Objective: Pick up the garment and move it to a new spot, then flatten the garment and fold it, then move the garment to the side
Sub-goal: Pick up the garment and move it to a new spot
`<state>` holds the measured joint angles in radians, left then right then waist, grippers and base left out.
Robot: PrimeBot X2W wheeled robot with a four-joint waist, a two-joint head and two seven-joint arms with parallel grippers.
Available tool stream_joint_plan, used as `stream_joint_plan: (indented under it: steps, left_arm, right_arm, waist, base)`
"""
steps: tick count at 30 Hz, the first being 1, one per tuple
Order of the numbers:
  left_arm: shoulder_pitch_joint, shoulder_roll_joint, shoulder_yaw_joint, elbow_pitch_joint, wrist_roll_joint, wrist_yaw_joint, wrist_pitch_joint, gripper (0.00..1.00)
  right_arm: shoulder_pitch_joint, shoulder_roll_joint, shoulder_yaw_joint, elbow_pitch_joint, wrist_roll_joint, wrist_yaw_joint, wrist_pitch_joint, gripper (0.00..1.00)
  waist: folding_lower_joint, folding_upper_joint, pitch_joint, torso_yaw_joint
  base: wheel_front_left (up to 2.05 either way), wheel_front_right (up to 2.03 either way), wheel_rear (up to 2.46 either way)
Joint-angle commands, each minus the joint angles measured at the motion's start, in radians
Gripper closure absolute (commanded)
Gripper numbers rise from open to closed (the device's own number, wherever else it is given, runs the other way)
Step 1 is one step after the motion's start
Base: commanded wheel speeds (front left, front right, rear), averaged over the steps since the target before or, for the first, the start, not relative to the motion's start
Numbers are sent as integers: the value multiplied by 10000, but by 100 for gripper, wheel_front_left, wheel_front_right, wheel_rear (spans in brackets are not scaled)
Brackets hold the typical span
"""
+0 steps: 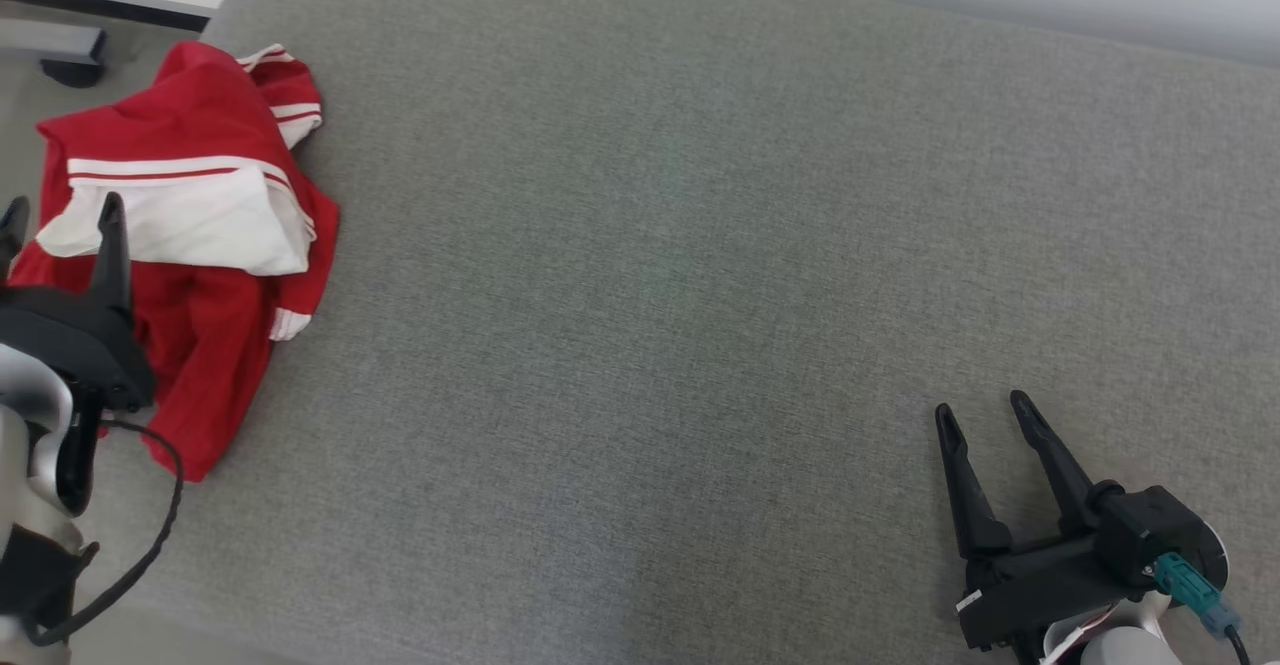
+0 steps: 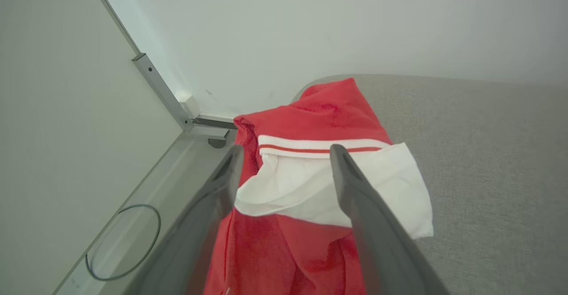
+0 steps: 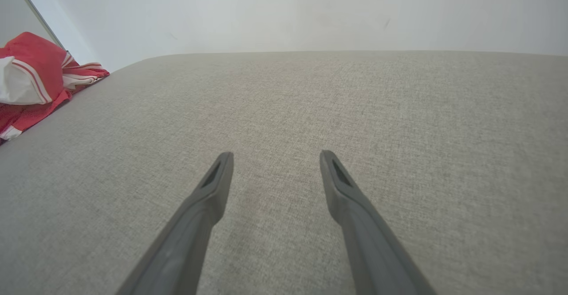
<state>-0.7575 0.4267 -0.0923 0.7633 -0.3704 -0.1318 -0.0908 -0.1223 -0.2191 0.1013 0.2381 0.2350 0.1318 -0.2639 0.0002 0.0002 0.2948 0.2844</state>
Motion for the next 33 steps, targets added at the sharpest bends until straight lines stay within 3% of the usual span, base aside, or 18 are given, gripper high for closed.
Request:
stream_joint_plan:
  steps: [1, 17, 30, 31, 32, 33]
  left_arm:
    - [-112, 95, 32, 130, -71, 29, 89, 0]
    - [-691, 83, 50, 1590, -496, 337, 1390, 0]
    - [-780, -99, -62, 1984, -763, 321, 1422, 0]
    - [-795, -131, -73, 2015, -796, 309, 1401, 9]
    - [-804, -150, -76, 2049, -830, 294, 1352, 52]
    - [-813, -170, -96, 2063, -835, 289, 1316, 75]
  right_arm:
    - [-84, -50, -15, -28, 32, -21, -9, 0]
    - [-222, -53, 126, 165, 6, -21, -7, 0]
    - [-235, -249, 90, 218, 145, -21, -5, 0]
    - [-227, -270, 90, 232, 156, -21, -4, 0]
    - [-220, -289, 92, 248, 171, -21, -4, 0]
    - [-213, -298, 98, 257, 181, -21, -4, 0]
  waist:
    - [-2, -2, 231, -235]
    - [-2, -2, 327, -255]
    - [-2, -2, 506, -310]
    - [-2, -2, 505, -318]
    - [-2, -2, 497, -328]
    - [-2, -2, 489, -338]
  base:
    - [0, 0, 0]
    - [0, 0, 0]
    - [0, 0, 0]
    - [0, 0, 0]
    - [0, 0, 0]
    - [0, 0, 0]
